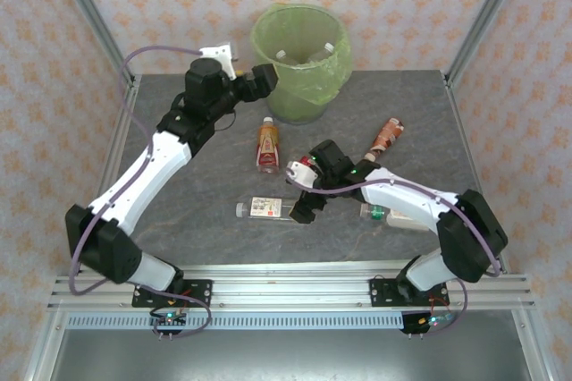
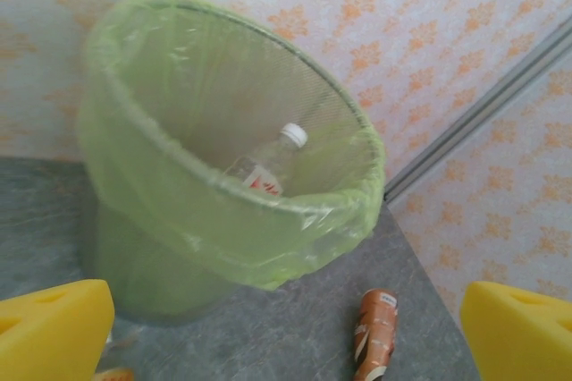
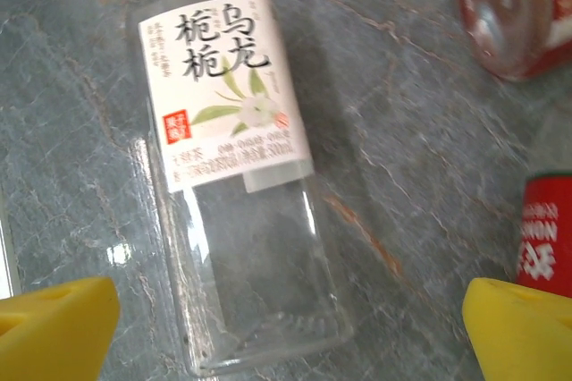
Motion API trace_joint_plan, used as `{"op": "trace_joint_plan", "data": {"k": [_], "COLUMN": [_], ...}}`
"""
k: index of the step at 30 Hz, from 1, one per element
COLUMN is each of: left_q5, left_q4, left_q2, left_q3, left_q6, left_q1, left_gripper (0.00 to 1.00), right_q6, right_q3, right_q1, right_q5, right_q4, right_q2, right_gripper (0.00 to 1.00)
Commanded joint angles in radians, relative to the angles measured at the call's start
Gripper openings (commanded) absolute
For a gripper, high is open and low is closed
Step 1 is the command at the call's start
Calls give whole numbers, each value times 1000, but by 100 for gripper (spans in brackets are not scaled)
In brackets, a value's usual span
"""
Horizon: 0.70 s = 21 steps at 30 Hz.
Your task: Put the plastic bottles in the bin
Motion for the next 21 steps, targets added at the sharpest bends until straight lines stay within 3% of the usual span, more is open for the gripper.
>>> {"op": "trace_joint_plan", "data": {"k": [1, 9, 15, 21], "left_q5": [-96, -299, -480, -569], "left_q4": [45, -49, -122, -168], "left_q2": [-99, -274, -364, -393], "left_q3": [-123, -309, -402, -452], "left_q6": [-43, -56, -141, -210], "left_q1": [13, 29, 38, 58], "left_gripper": [100, 100, 100, 100], "right_q6": [-116, -172, -221, -313], "right_q3": [58, 109, 140, 196], "right_q1": [34, 70, 86, 87], "right_q5": [25, 115, 153, 193], "right_q4": [-82, -181, -234, -333], "right_q2": [37, 101, 159, 237], "right_gripper": [99, 99, 99, 100]}}
